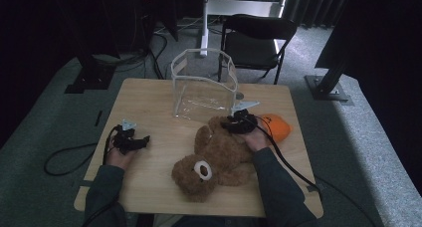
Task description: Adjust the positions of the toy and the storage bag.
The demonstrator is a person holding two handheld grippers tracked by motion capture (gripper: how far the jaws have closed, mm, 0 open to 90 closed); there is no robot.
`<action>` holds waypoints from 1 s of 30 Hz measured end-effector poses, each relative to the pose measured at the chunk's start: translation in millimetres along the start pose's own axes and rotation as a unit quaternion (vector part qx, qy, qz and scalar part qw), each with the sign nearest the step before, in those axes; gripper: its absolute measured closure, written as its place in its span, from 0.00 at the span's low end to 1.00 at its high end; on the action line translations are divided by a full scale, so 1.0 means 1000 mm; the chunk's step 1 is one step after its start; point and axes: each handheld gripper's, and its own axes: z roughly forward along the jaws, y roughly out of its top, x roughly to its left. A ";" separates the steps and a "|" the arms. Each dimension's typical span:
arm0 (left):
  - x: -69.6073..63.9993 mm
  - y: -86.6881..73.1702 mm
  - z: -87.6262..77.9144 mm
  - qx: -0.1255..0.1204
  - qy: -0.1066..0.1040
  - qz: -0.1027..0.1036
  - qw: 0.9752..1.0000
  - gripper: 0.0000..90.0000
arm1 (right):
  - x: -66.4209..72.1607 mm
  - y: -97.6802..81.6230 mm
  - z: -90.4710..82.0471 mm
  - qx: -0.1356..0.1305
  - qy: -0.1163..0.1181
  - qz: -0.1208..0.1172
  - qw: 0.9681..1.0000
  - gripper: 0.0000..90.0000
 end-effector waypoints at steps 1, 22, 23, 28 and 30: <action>0.000 0.000 0.000 0.000 0.000 0.000 1.000 0.30 | 0.000 0.000 0.000 0.003 0.002 -0.002 1.000 0.75; 0.000 0.000 0.000 0.001 0.000 0.000 1.000 0.30 | 0.018 -0.025 -0.048 0.011 -0.057 -0.030 0.998 1.00; 0.000 0.000 0.000 0.001 0.000 0.000 1.000 0.30 | 0.020 -0.027 -0.052 0.009 -0.064 -0.032 0.997 1.00; 0.000 0.000 0.000 0.001 0.000 0.000 1.000 0.30 | 0.029 -0.037 -0.069 0.011 -0.081 -0.034 0.996 1.00; 0.000 0.000 0.000 0.001 0.000 0.000 1.000 0.30 | 0.032 -0.042 -0.075 0.014 -0.078 -0.029 0.996 1.00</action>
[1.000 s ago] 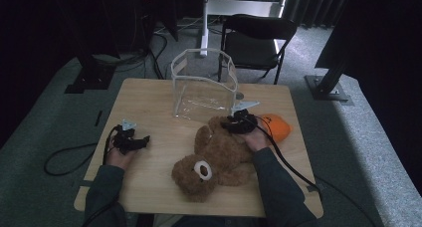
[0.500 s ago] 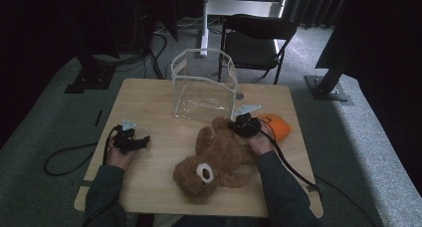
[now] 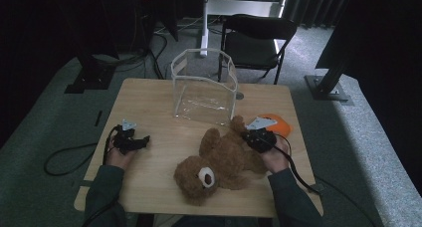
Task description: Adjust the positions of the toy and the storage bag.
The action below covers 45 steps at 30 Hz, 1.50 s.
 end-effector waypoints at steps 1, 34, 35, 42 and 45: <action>0.000 0.000 0.000 0.000 0.000 0.000 1.000 0.30 | 0.001 -0.003 -0.003 -0.002 0.002 0.005 1.000 1.00; -0.002 0.001 0.002 0.005 -0.023 0.024 0.999 0.21 | 0.005 -0.013 -0.049 -0.039 0.014 0.026 0.999 0.77; -0.002 0.001 0.001 0.006 -0.024 0.026 0.999 0.21 | 0.006 -0.010 -0.049 -0.044 0.015 0.025 0.999 0.76; -0.001 0.003 0.000 0.014 -0.022 0.025 0.999 0.26 | 0.002 0.010 -0.044 -0.068 0.015 0.020 0.997 0.70; -0.001 0.003 0.000 0.014 -0.019 0.022 0.999 0.30 | -0.002 0.017 -0.041 -0.082 0.017 0.018 0.996 0.69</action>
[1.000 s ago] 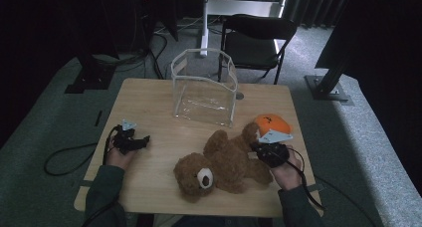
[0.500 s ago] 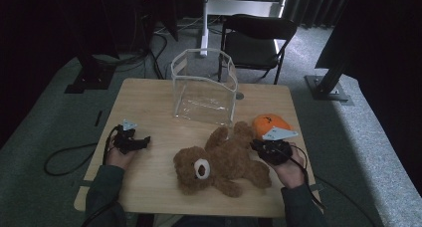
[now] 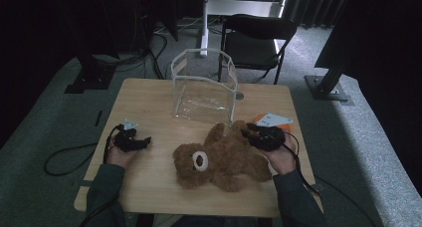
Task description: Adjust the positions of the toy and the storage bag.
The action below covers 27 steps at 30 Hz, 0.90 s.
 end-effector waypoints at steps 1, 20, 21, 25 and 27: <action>0.000 0.000 0.000 0.000 0.001 0.000 1.000 0.30 | -0.001 0.002 0.001 -0.002 0.000 0.000 1.000 0.69; 0.001 0.031 -0.011 -0.041 -0.032 -0.021 0.998 0.43 | -0.028 0.026 0.036 -0.013 0.000 0.018 1.000 0.70; 0.000 0.034 -0.011 -0.042 -0.033 -0.019 0.998 0.44 | -0.029 0.027 0.038 -0.013 0.002 0.018 1.000 0.70; -0.002 0.046 -0.012 -0.042 -0.044 -0.011 0.998 0.48 | -0.035 0.030 0.048 -0.016 0.005 0.032 0.999 0.74; -0.003 0.052 -0.011 -0.040 -0.051 -0.006 0.998 0.51 | -0.038 0.032 0.053 -0.017 0.006 0.041 0.999 0.76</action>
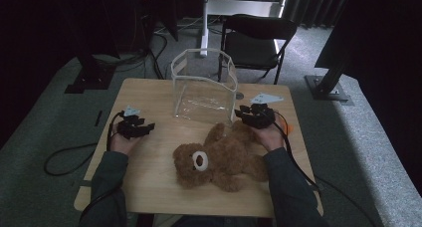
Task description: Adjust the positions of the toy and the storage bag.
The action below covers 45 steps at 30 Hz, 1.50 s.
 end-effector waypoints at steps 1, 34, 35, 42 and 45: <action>0.000 0.003 0.001 0.000 -0.003 0.000 1.000 0.52 | -0.002 0.001 0.003 0.001 0.000 0.004 1.000 0.77; -0.033 0.085 0.037 -0.019 -0.037 0.040 0.998 0.74 | -0.016 0.016 0.051 0.047 -0.025 0.044 0.998 0.94; -0.034 0.088 0.038 -0.020 -0.036 0.040 0.998 0.74 | -0.016 0.017 0.051 0.048 -0.024 0.044 0.998 0.94; -0.045 0.103 0.045 -0.019 -0.020 0.059 0.998 0.74 | -0.015 0.017 0.050 0.049 -0.026 0.042 0.998 0.94; -0.049 0.107 0.048 -0.018 -0.009 0.059 0.998 0.80 | -0.016 0.017 0.050 0.050 -0.024 0.044 0.997 0.94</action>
